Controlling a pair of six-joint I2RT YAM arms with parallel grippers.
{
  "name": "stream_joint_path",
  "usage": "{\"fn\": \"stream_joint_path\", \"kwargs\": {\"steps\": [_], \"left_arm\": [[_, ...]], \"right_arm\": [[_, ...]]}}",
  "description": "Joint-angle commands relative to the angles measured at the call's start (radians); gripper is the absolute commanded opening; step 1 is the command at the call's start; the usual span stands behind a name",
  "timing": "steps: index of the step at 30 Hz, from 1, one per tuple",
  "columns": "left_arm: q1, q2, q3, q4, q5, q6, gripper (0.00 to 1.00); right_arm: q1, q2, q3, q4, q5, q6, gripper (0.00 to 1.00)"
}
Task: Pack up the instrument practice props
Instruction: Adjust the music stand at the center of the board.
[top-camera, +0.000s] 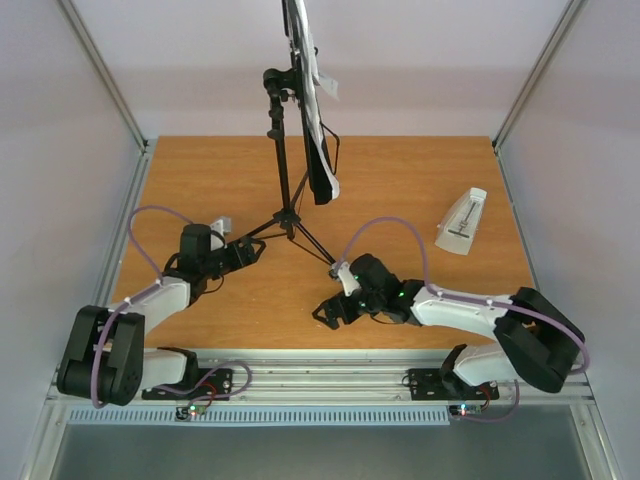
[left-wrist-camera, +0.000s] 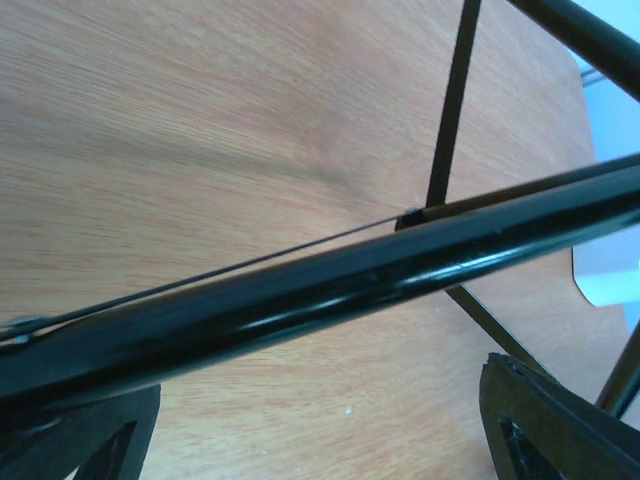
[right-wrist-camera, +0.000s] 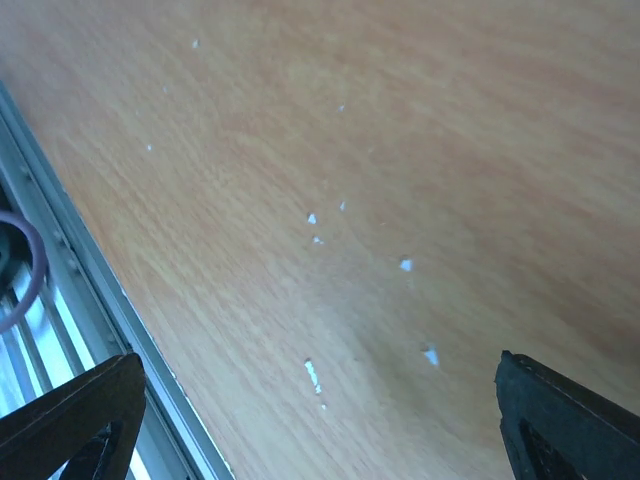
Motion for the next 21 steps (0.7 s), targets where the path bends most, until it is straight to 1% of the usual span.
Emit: {"fn": "stream_joint_path", "kwargs": {"steps": [1, 5, 7, 9, 12, 15, 18, 20, 21], "left_arm": [[0.045, -0.018, 0.002, 0.049, -0.008, 0.032, 0.88], [0.056, -0.079, -0.016, -0.021, -0.056, 0.035, 0.88], [0.056, -0.133, -0.012, -0.088, -0.069, 0.045, 0.88], [0.056, -0.213, 0.007, -0.206, -0.105, 0.073, 0.88], [0.056, -0.375, 0.048, -0.394, -0.186, 0.122, 0.88], [0.049, -0.531, 0.099, -0.516, -0.220, 0.165, 0.88], [0.016, -0.589, 0.170, -0.520, -0.176, 0.196, 0.88], [-0.036, -0.555, 0.231, -0.475, -0.146, 0.228, 0.88], [-0.080, -0.530, 0.267, -0.454, -0.161, 0.244, 0.88]], "right_arm": [[0.085, 0.078, 0.065, 0.084, 0.071, 0.032, 0.96], [0.152, 0.136, 0.108, 0.115, 0.107, 0.041, 0.96], [0.172, 0.126, 0.110, 0.130, 0.127, 0.045, 0.95], [0.177, 0.085, 0.109, 0.116, 0.147, 0.042, 0.95], [0.177, -0.022, 0.110, 0.043, 0.196, 0.018, 0.96], [0.170, -0.146, 0.123, -0.095, 0.246, -0.013, 0.97], [0.134, -0.217, 0.153, -0.209, 0.279, -0.038, 0.98], [0.107, -0.247, 0.159, -0.240, 0.294, -0.057, 0.98], [0.095, -0.263, 0.159, -0.248, 0.301, -0.063, 0.98]]}}
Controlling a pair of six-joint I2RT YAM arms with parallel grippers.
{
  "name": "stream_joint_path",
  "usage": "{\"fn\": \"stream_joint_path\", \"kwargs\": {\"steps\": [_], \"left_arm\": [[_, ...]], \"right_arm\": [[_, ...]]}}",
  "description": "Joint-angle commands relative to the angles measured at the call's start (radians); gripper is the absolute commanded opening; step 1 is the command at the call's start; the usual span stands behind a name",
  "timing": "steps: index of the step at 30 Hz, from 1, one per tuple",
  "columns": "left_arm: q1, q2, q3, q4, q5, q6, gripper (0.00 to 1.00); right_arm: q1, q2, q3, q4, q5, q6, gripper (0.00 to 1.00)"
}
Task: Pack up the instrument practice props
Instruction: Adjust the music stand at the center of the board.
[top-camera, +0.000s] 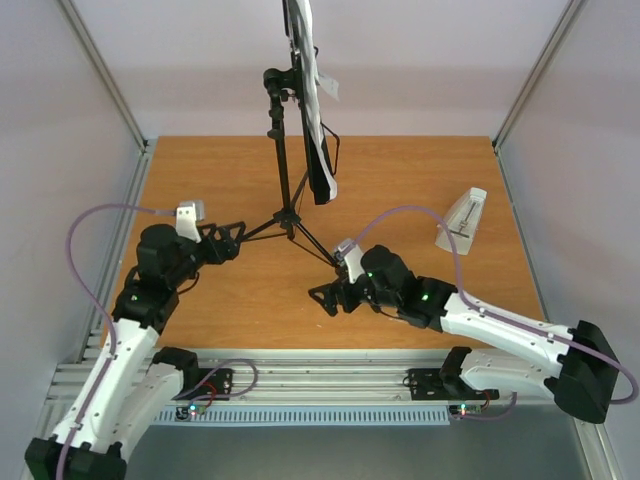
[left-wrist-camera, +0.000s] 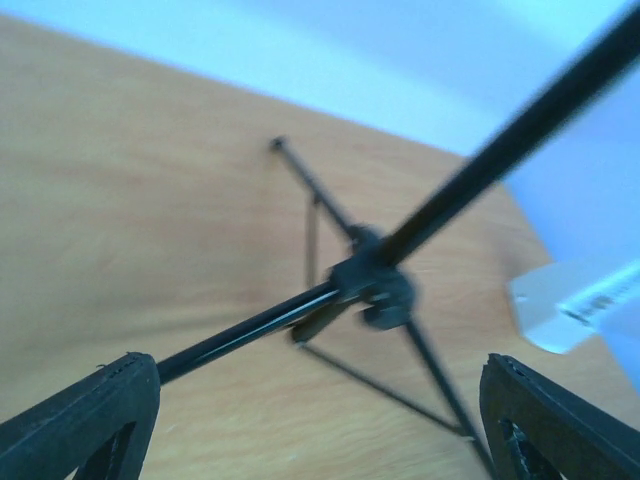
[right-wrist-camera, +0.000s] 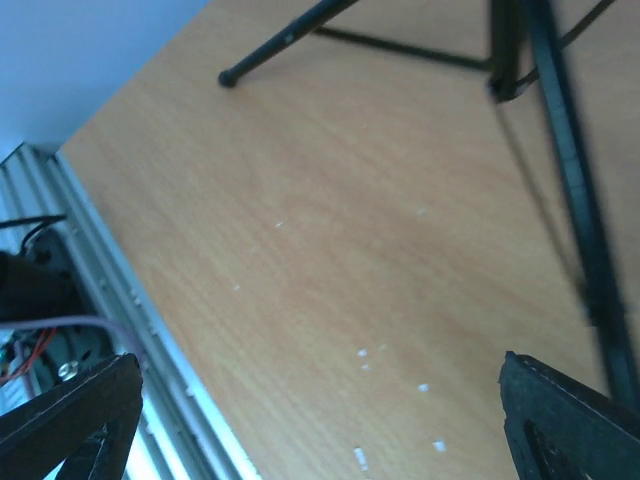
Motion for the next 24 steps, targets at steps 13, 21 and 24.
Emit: {"fn": "stream_joint_path", "kwargs": {"steps": [13, 21, 24], "left_arm": [[-0.311, 0.441, 0.340, 0.445, -0.060, 0.271, 0.89], [-0.317, 0.564, 0.360, 0.659, -0.104, 0.299, 0.80], [-0.319, 0.584, 0.361, 0.699, -0.103, 0.318, 0.62]], "right_arm": [[-0.366, -0.305, -0.017, -0.261, 0.052, -0.018, 0.99], [-0.444, -0.345, -0.068, -0.264, 0.015, -0.026, 0.98], [-0.452, -0.346, -0.087, -0.250, 0.009, -0.019, 0.98]]}}
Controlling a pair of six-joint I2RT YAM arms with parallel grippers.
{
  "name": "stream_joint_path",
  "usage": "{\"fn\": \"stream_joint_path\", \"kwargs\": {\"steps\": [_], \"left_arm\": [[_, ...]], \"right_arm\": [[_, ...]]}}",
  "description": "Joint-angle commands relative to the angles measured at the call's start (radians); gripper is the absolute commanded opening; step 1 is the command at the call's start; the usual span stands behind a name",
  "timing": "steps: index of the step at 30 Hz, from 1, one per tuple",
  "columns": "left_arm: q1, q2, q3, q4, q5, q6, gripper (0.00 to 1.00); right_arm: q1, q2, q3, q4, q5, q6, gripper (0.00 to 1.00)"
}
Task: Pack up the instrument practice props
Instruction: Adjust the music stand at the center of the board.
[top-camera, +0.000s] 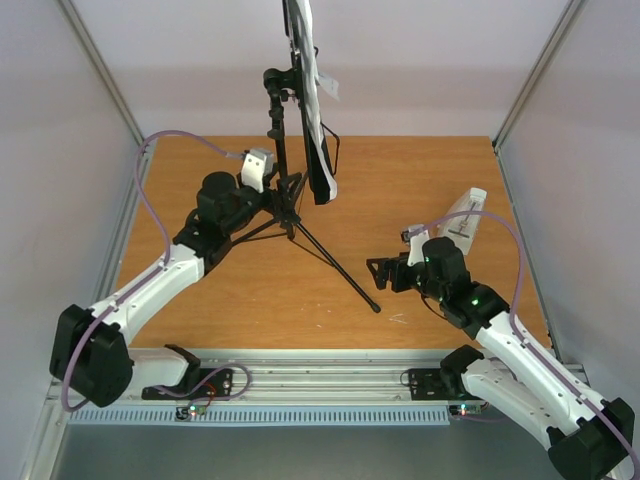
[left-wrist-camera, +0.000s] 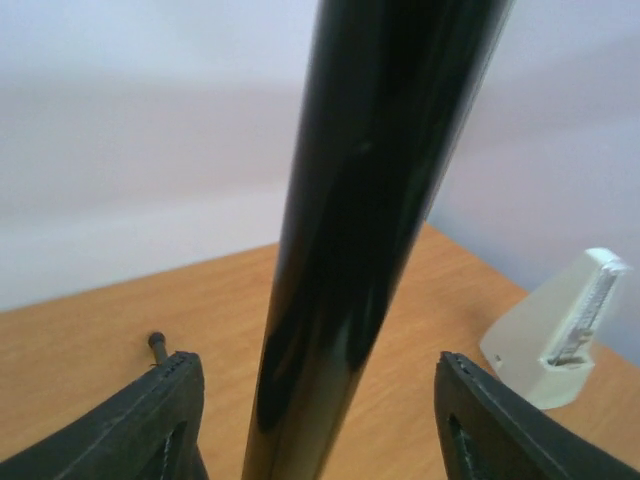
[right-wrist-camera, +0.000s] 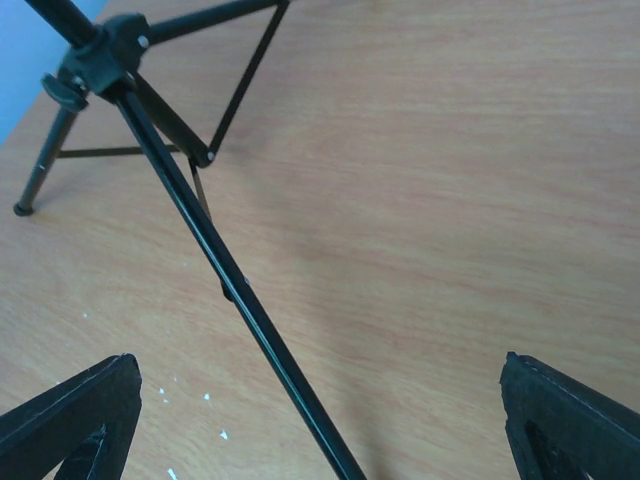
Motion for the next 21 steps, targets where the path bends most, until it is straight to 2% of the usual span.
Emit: {"fn": "stream_joint_path", "kwargs": {"steps": [1, 9, 12, 15, 21], "left_arm": [[-0.005, 0.023, 0.028, 0.188, -0.015, 0.044, 0.58], [-0.008, 0.054, 0.063, 0.174, 0.025, 0.072, 0.34], [-0.008, 0.054, 0.062, 0.173, 0.043, 0.086, 0.15], [-0.008, 0.052, 0.072, 0.156, 0.088, 0.112, 0.02], [-0.006, 0.045, 0.083, 0.147, 0.238, 0.152, 0.00]], "right_arm": [[-0.018, -0.011, -0.030, 0.005, -0.025, -0.001, 0.98], [-0.031, 0.001, -0.054, 0.023, -0.031, -0.001, 0.98], [-0.033, -0.006, -0.060, 0.023, -0.030, 0.003, 0.98], [-0.035, -0.017, -0.062, 0.017, -0.028, 0.005, 0.99], [-0.035, -0.047, -0.054, -0.022, -0.021, 0.001, 0.99]]}}
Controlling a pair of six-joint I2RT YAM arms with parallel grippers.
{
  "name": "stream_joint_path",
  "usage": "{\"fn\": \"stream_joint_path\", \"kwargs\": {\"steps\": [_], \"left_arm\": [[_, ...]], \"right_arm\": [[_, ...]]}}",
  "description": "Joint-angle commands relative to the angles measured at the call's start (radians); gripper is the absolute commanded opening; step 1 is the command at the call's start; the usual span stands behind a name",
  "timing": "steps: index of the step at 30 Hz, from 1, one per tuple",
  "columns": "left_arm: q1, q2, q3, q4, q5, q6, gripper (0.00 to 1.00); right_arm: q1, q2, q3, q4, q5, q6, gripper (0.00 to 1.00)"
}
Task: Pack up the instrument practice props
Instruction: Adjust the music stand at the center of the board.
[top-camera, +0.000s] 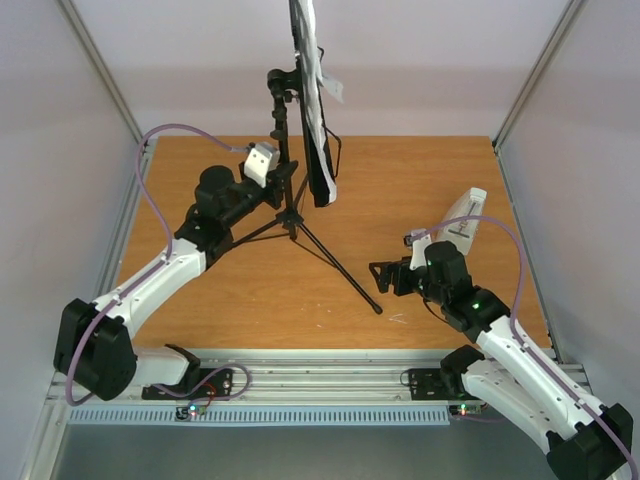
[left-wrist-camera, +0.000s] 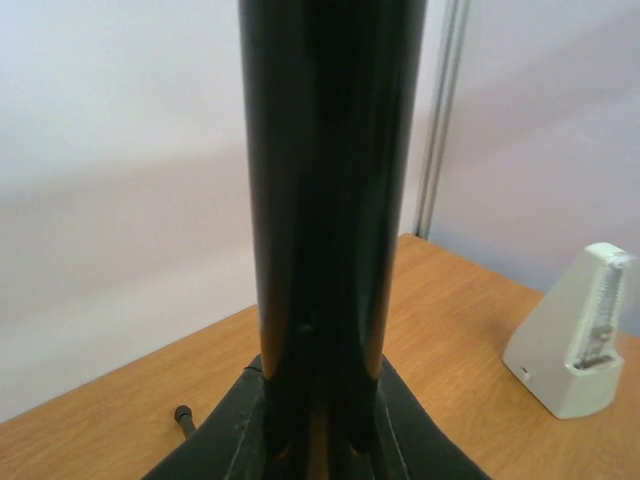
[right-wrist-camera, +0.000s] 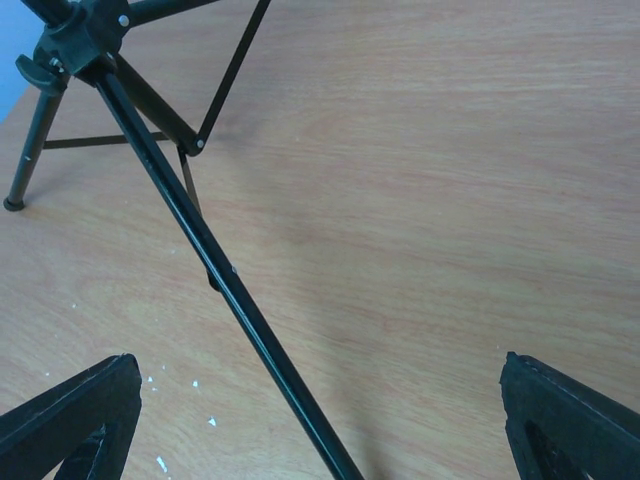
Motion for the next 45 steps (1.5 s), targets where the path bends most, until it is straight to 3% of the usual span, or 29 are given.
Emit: {"fn": "stream_joint_path", "kwargs": {"steps": [1, 11, 23, 27, 38, 43, 45], "left_arm": [[-0.014, -0.001, 0.057, 0.032, 0.225, -0.015, 0.00], [0.000, 0.118, 0.218, -0.031, 0.531, 0.003, 0.00], [0.084, 0.251, 0.332, 0.001, 0.831, -0.121, 0.00], [0.102, 0.264, 0.373, -0.128, 0.853, -0.053, 0.00], [0.112, 0.277, 0.384, -0.194, 0.896, -0.026, 0.00], [0.112, 0.258, 0.391, -0.283, 0.863, 0.049, 0.01], [0.112, 0.241, 0.375, -0.291, 0.831, 0.061, 0.14]], "right_arm": [[-0.007, -0.024, 0.002, -0.031, -0.005, 0.001, 0.99], [-0.004, -0.035, -0.051, -0.046, -0.083, 0.059, 0.98], [0.086, 0.035, -0.107, -0.004, -0.171, 0.062, 0.96], [0.161, 0.117, -0.107, 0.031, -0.114, 0.073, 0.94], [0.371, 0.442, -0.053, 0.253, 0.040, 0.097, 0.92], [0.464, 0.509, -0.033, 0.314, 0.094, 0.133, 0.91], [0.503, 0.532, -0.027, 0.329, 0.122, 0.161, 0.91]]}}
